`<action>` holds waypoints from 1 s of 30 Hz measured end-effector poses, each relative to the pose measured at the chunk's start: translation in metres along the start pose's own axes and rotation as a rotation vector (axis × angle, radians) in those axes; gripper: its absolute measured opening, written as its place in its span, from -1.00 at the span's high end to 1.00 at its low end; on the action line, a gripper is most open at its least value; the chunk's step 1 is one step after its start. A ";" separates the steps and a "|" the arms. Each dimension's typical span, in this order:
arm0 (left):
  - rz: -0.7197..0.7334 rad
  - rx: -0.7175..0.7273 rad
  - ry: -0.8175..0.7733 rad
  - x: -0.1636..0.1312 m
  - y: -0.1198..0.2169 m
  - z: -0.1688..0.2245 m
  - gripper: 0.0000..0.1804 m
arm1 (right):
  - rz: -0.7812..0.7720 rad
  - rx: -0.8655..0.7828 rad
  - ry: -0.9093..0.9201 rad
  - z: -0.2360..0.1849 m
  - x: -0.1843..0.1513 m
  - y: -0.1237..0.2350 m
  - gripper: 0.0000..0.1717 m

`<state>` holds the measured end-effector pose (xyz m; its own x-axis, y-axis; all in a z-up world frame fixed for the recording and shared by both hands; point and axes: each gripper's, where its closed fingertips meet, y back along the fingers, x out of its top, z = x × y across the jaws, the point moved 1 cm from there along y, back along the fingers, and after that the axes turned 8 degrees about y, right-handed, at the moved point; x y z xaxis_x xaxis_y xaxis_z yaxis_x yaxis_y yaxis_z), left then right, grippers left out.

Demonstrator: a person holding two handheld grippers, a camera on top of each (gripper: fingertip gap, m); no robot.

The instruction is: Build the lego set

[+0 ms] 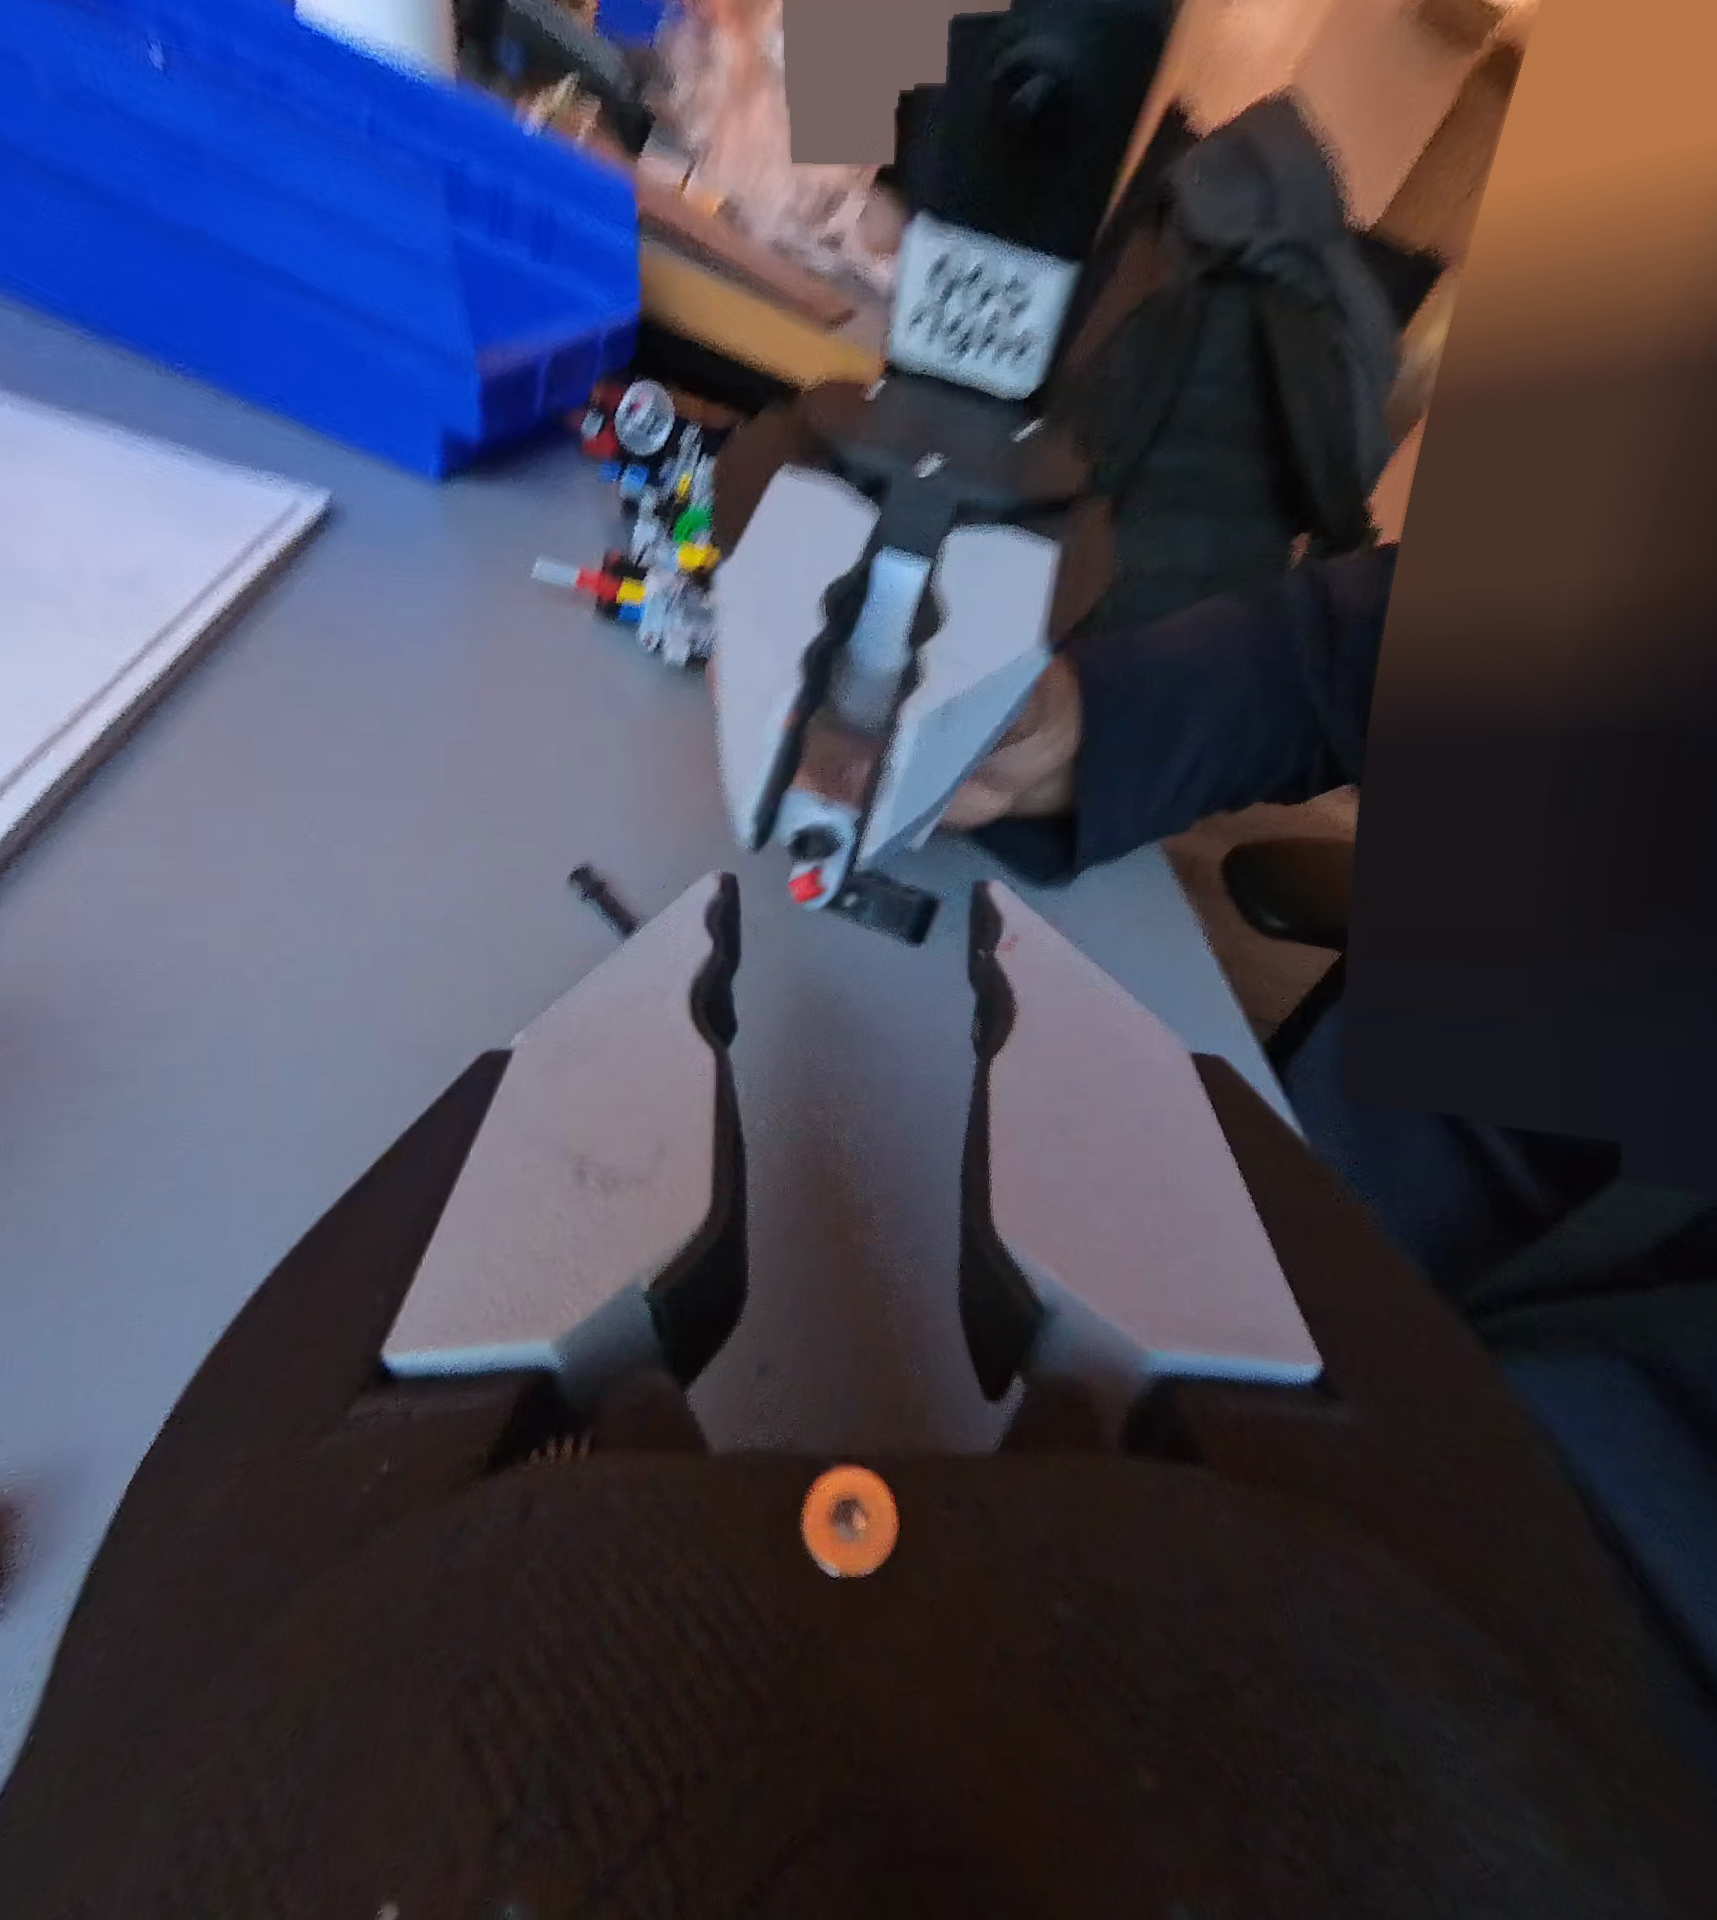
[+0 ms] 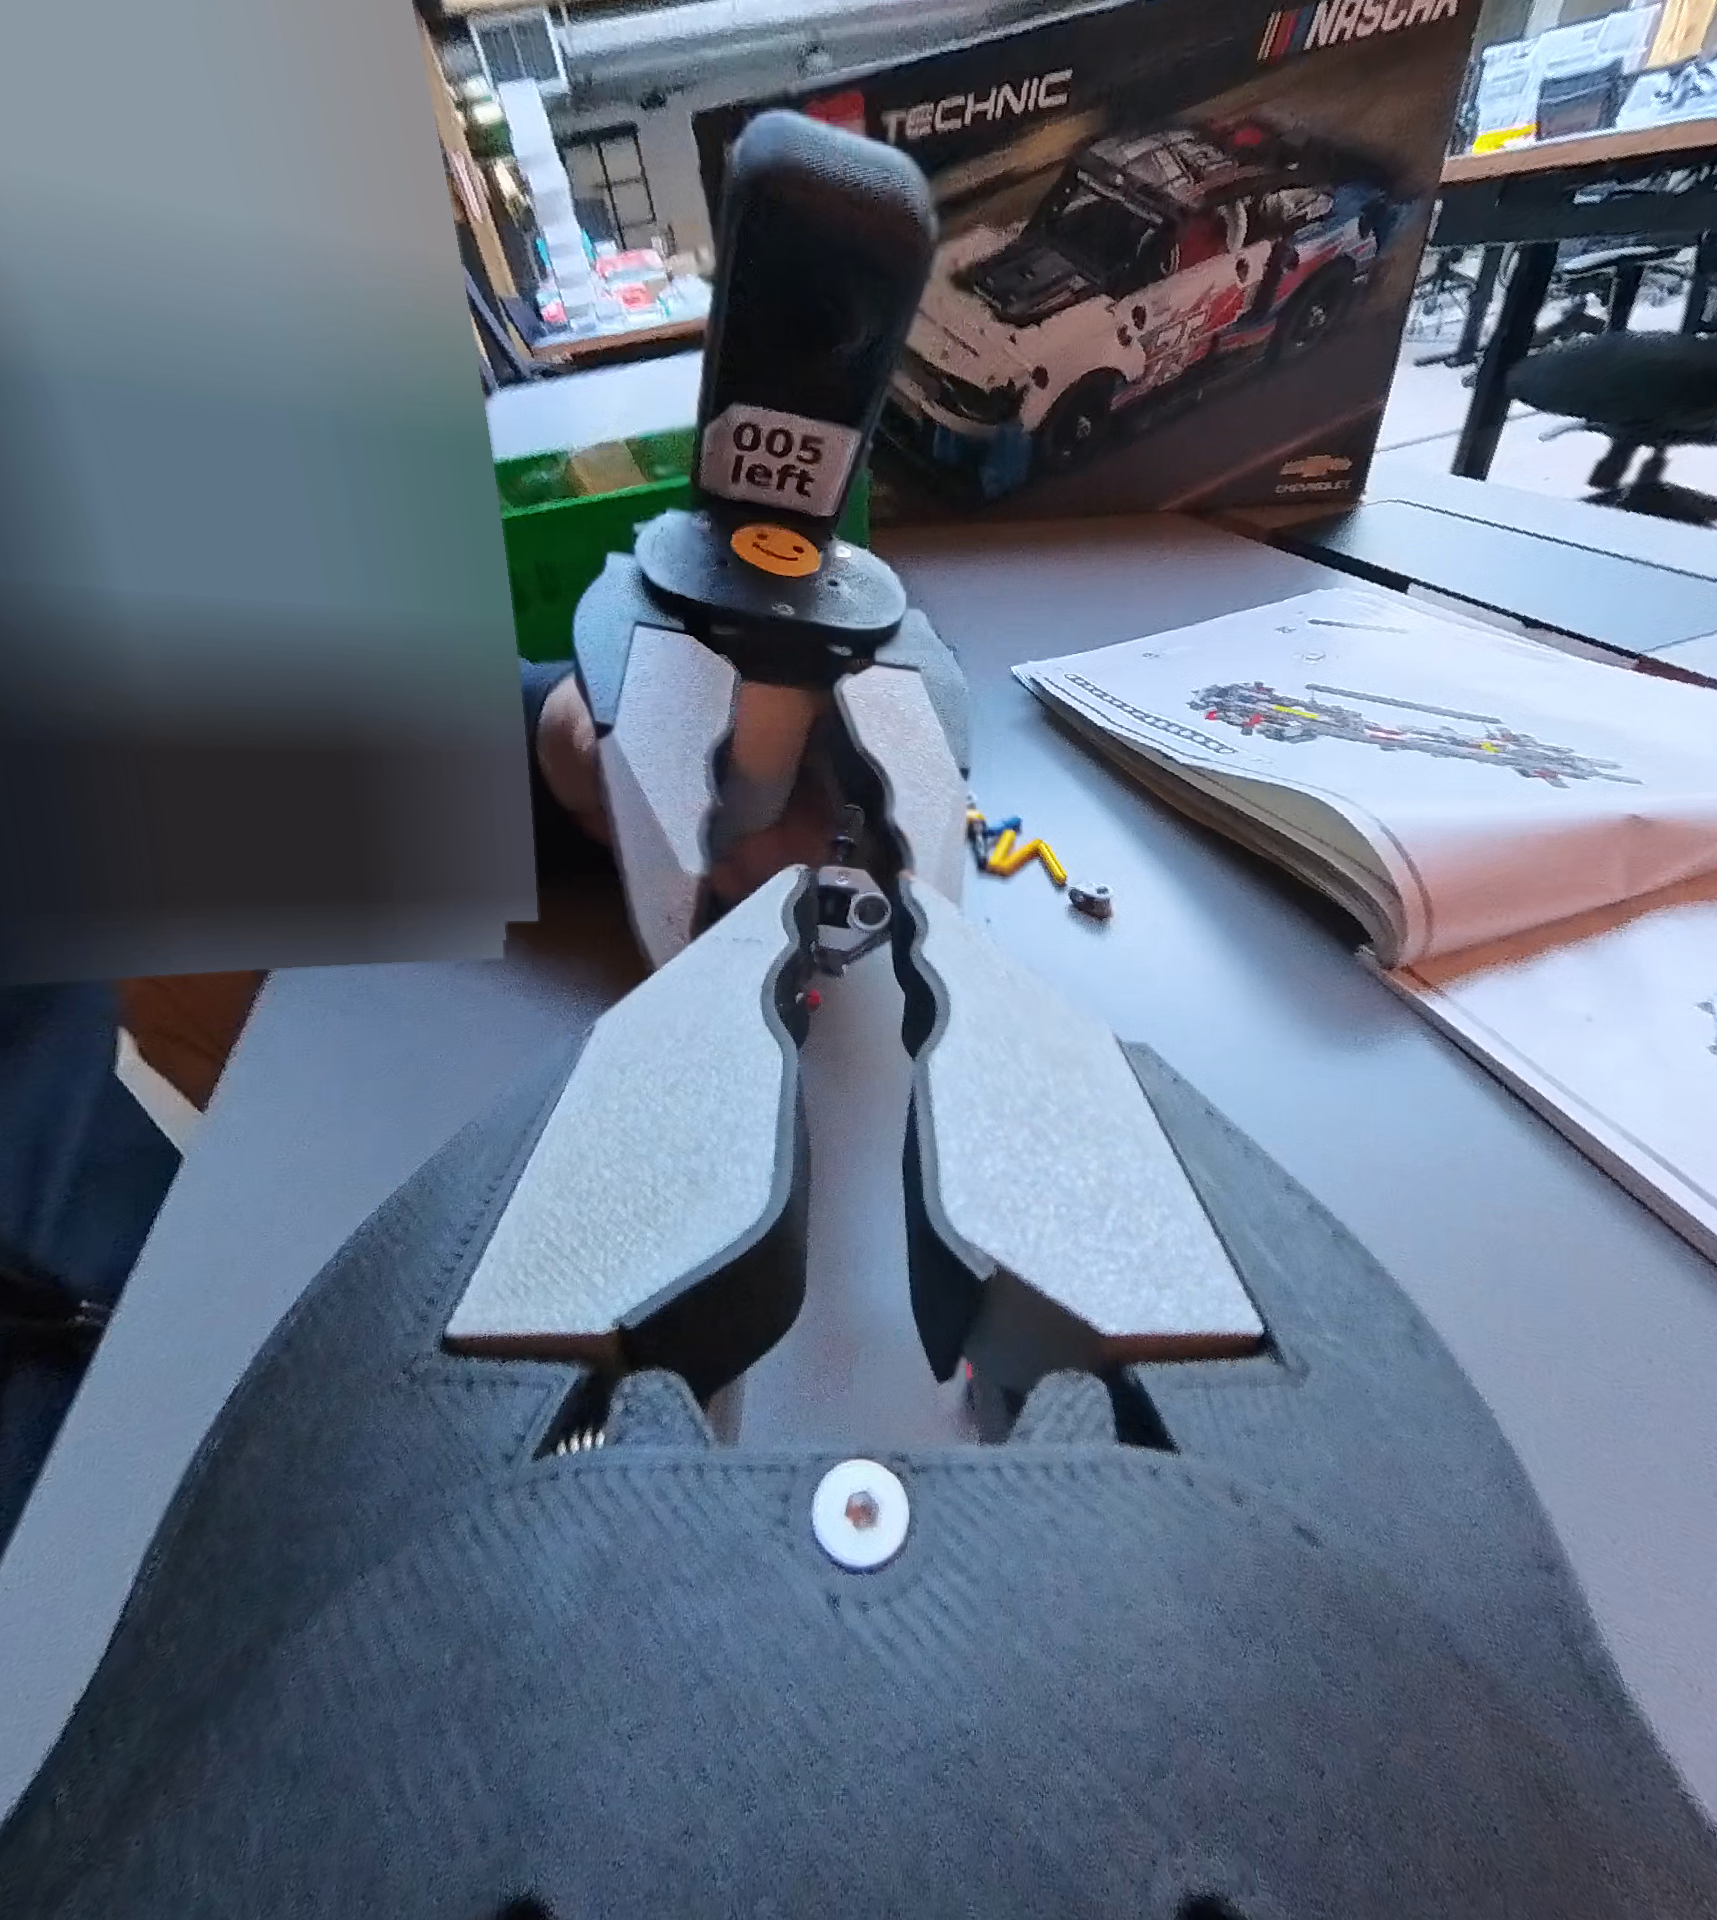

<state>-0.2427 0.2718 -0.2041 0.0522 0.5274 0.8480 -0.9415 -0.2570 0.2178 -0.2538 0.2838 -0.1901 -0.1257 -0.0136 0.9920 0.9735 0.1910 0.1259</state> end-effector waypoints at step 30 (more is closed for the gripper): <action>-0.373 0.019 0.137 -0.051 -0.001 -0.008 0.75 | -0.190 0.209 -0.252 -0.002 -0.030 -0.005 0.86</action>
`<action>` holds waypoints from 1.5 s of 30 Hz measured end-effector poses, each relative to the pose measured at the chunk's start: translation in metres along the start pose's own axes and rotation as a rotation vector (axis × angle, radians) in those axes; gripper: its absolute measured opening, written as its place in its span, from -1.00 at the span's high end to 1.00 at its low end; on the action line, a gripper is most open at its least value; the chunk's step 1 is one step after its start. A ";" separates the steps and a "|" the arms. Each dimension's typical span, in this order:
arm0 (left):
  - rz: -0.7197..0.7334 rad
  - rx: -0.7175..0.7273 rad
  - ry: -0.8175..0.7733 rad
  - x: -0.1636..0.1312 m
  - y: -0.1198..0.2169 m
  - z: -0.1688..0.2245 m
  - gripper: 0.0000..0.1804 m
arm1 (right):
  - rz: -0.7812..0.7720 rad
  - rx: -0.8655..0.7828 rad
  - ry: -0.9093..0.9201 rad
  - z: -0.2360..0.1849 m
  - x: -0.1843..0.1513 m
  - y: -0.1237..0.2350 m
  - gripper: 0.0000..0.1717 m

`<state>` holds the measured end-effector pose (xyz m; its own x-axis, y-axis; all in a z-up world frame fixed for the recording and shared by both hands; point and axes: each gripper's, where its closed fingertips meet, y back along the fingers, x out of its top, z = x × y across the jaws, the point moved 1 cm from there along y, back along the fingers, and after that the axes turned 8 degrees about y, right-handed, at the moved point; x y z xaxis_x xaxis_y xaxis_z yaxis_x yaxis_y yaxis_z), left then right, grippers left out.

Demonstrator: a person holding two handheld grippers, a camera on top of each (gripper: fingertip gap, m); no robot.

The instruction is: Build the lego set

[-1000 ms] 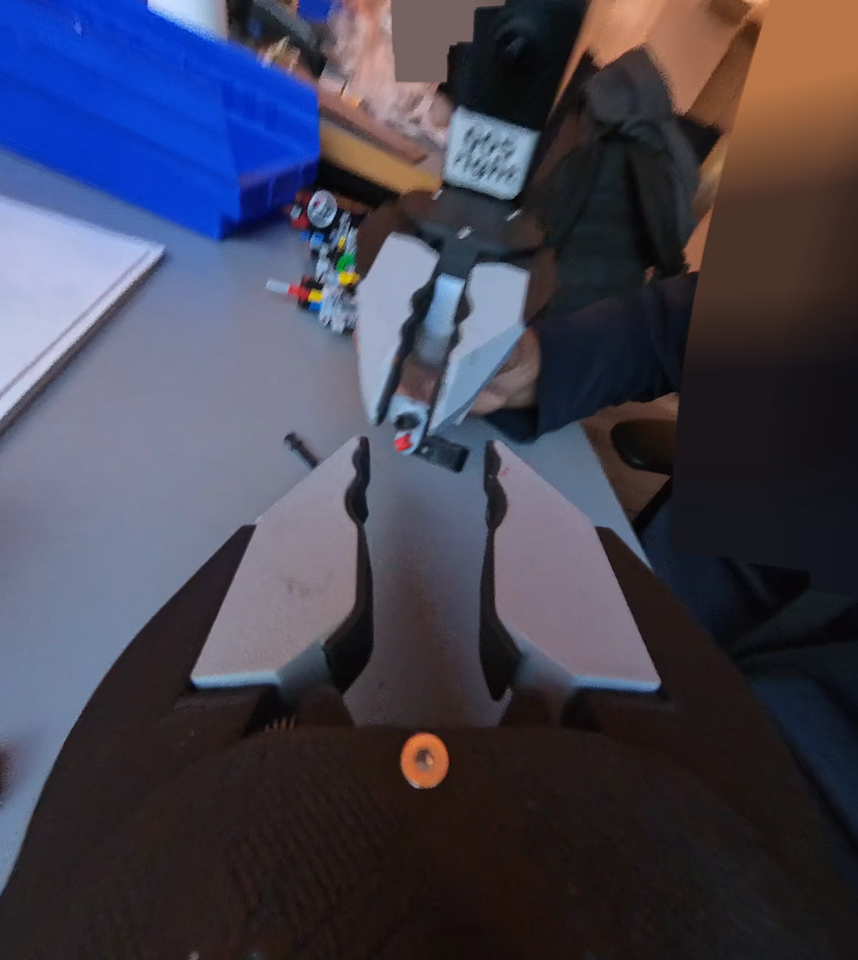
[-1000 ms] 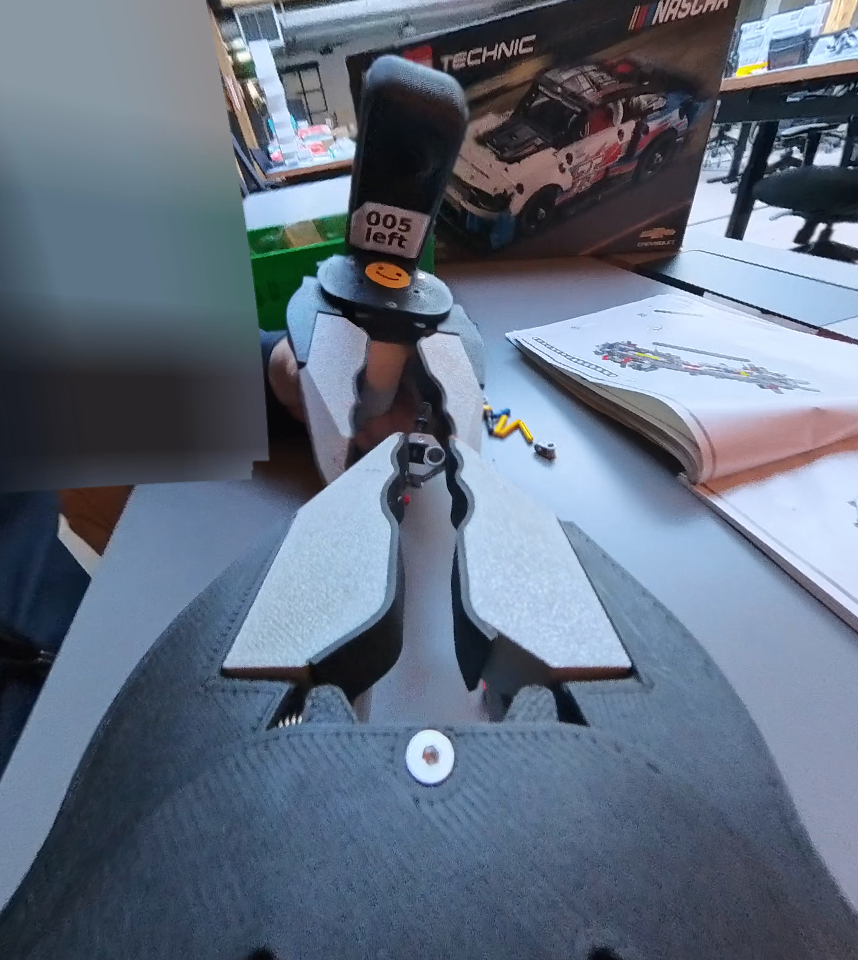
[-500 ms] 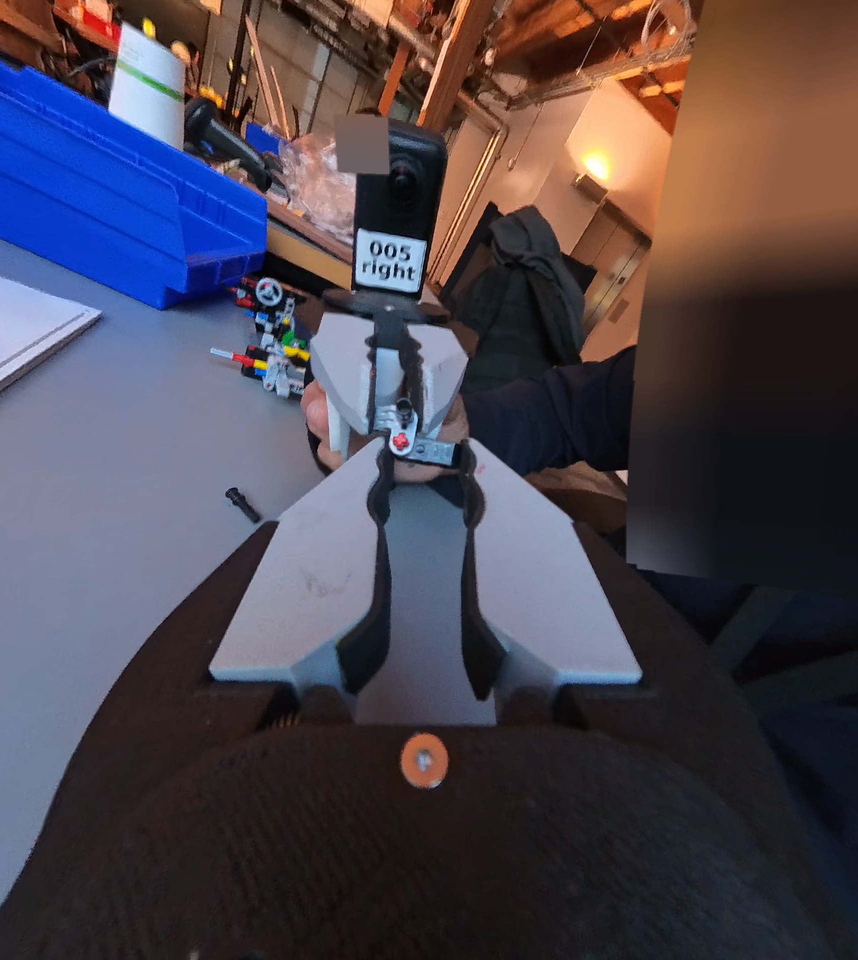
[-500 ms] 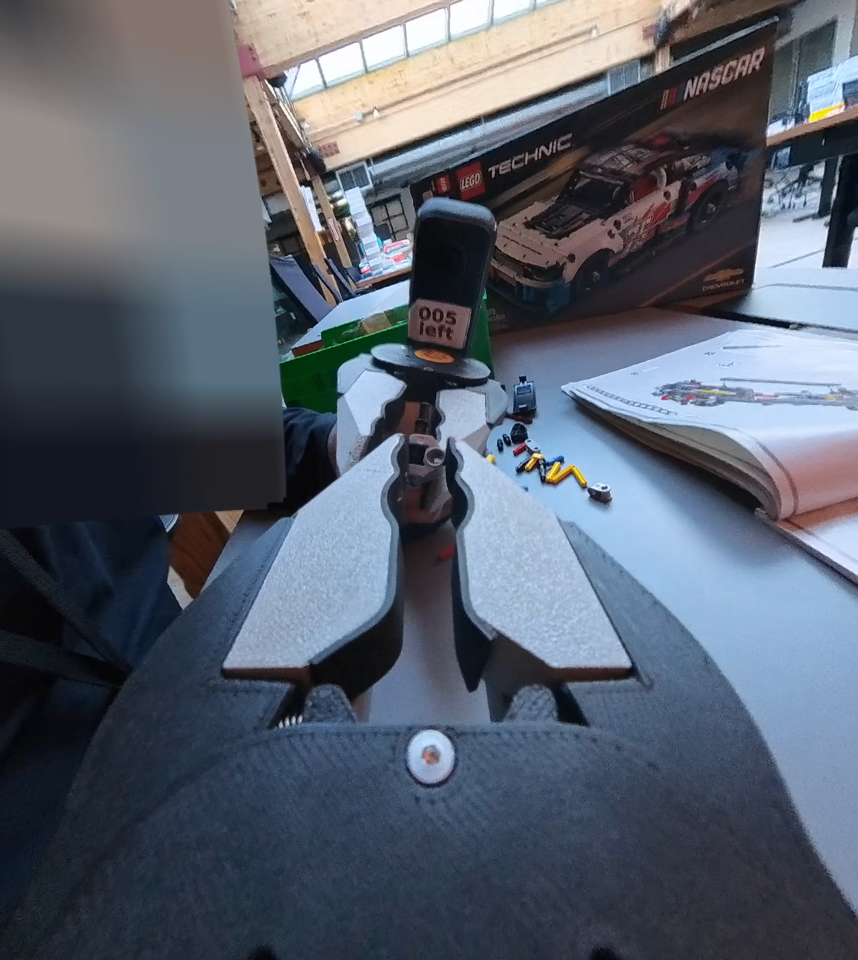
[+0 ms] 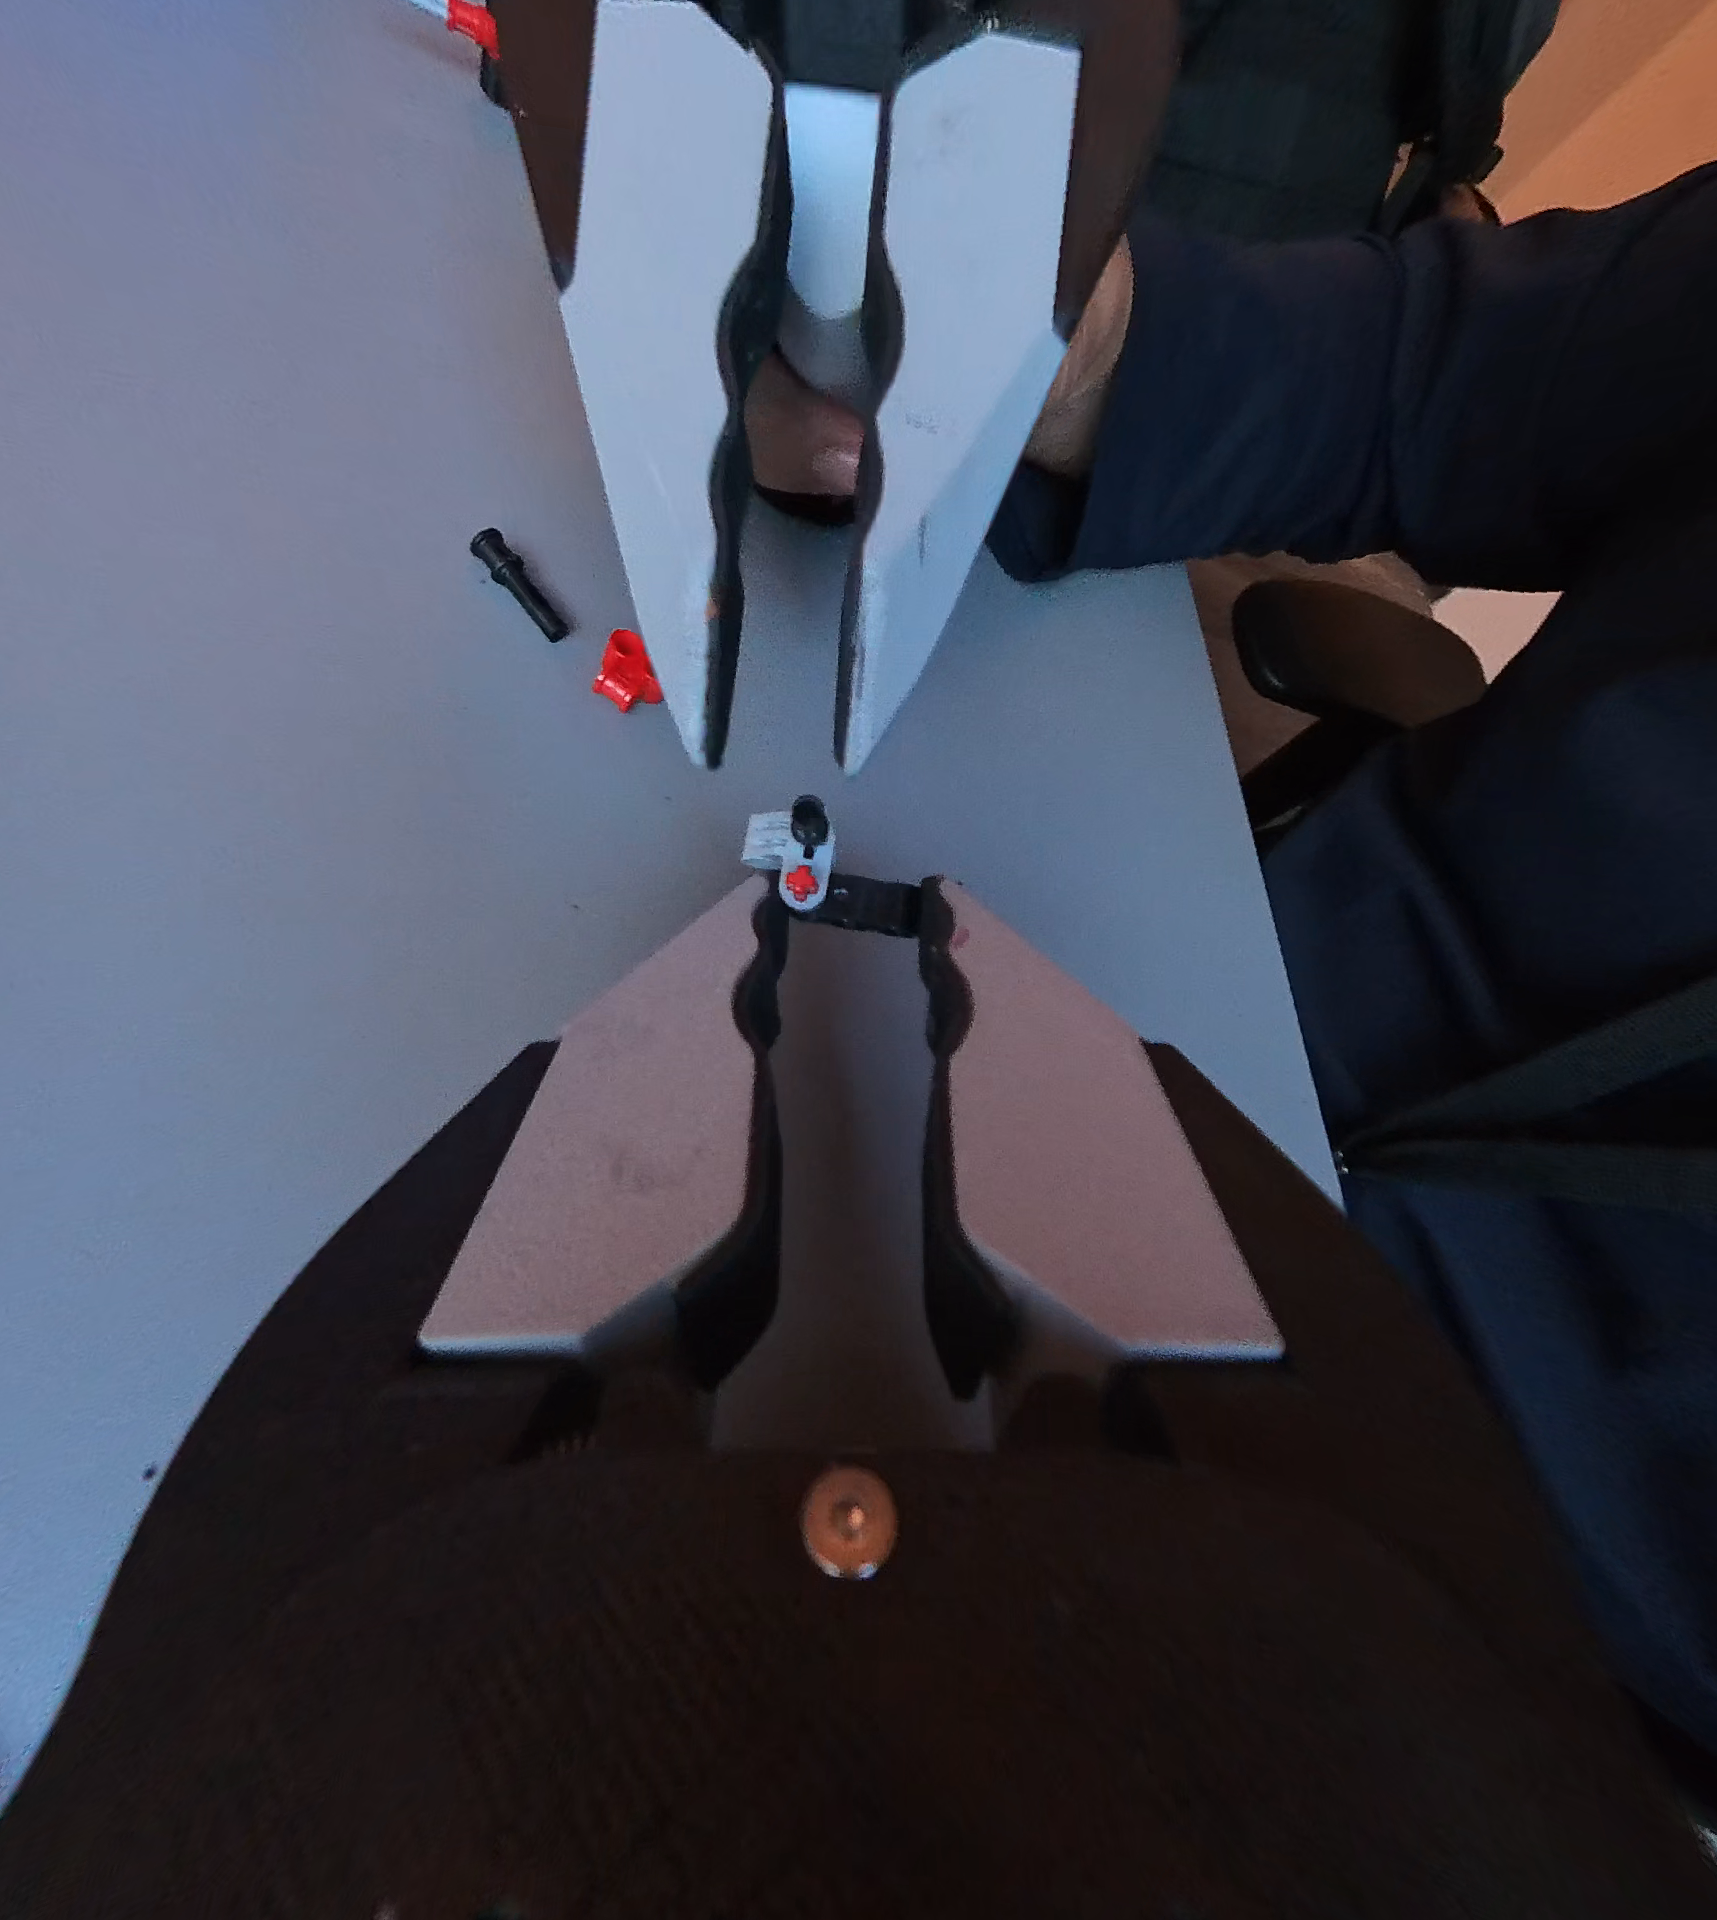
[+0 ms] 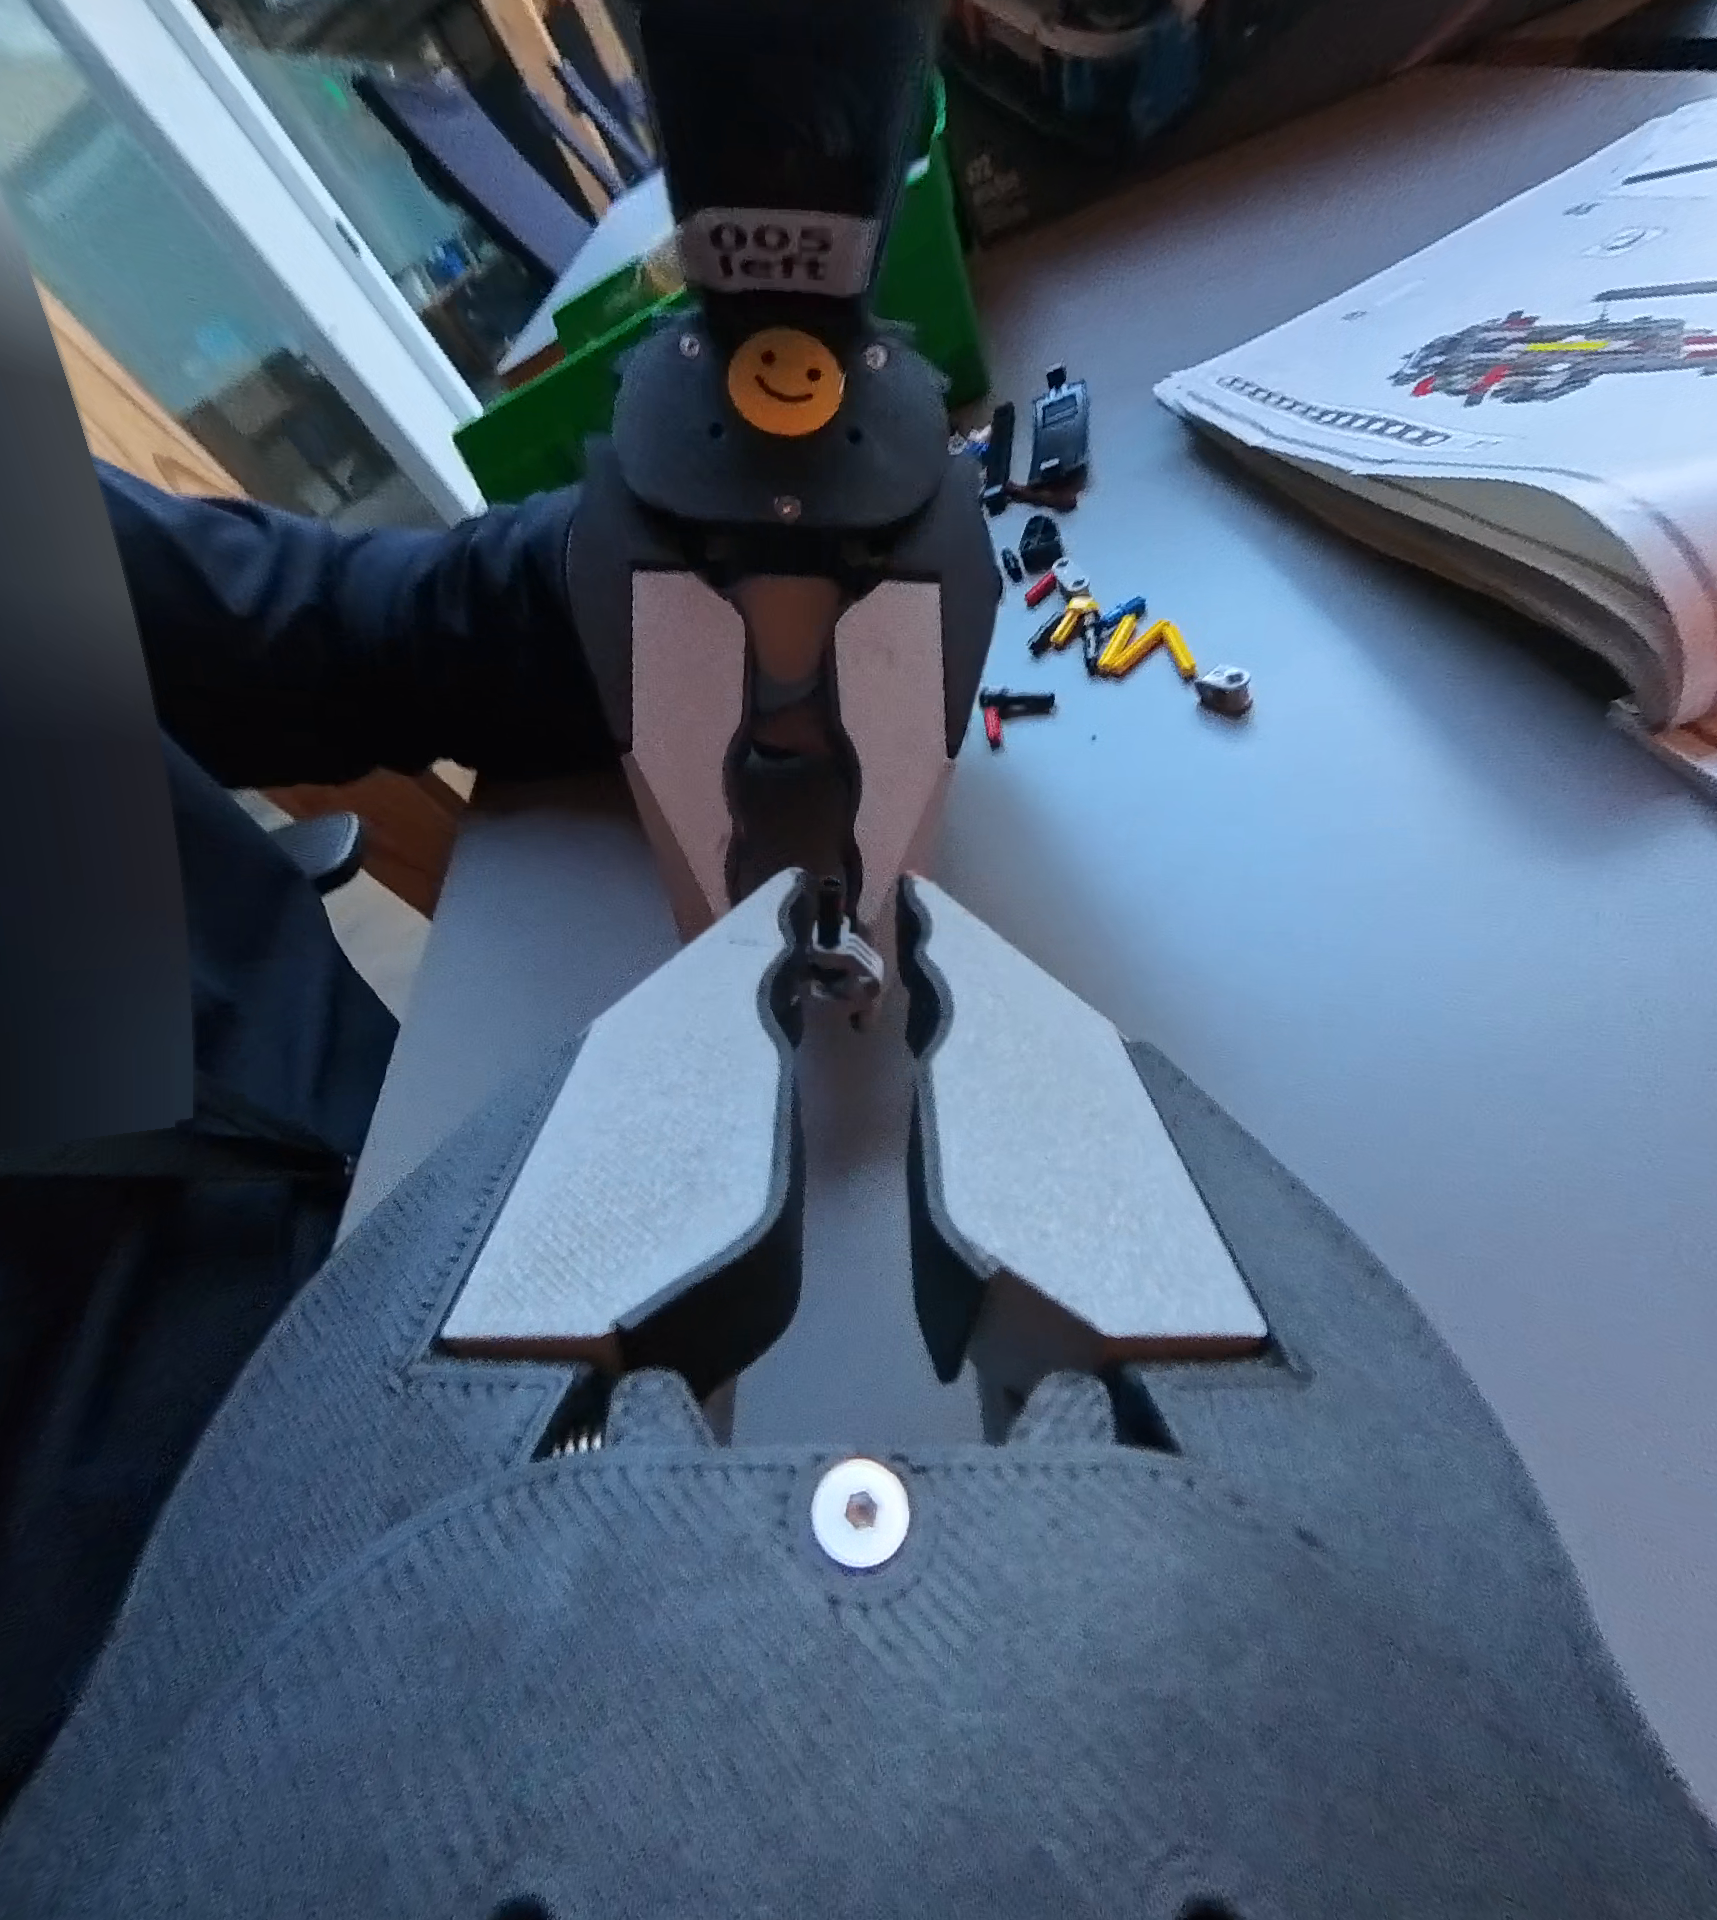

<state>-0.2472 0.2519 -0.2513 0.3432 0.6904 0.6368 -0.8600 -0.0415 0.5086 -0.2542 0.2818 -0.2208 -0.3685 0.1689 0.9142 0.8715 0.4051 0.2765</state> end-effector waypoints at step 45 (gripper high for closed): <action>0.277 0.850 -0.800 0.048 0.021 -0.018 0.78 | 0.285 0.124 -0.618 0.026 0.009 0.011 1.00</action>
